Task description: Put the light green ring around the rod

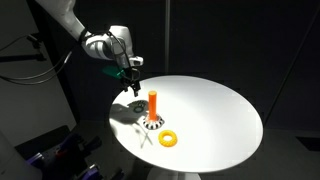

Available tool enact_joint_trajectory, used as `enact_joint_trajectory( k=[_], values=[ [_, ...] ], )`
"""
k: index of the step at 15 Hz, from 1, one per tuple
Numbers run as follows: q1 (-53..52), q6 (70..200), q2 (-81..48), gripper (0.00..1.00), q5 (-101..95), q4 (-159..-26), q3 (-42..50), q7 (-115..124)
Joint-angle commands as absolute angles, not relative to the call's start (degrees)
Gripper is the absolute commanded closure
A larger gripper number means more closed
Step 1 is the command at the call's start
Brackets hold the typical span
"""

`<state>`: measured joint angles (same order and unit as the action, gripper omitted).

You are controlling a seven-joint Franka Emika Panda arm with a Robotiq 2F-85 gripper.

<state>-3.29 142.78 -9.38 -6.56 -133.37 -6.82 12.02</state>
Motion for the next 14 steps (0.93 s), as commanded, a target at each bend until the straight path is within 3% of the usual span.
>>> enact_joint_trajectory(
  k=[1, 14],
  values=[
    [-3.7, 144.9, -14.7, 0.00, -4.6, -129.2, -5.7, 7.9],
    [-2.9, 149.7, -27.9, 0.00, -0.6, -119.6, -6.8, -2.7]
  ],
)
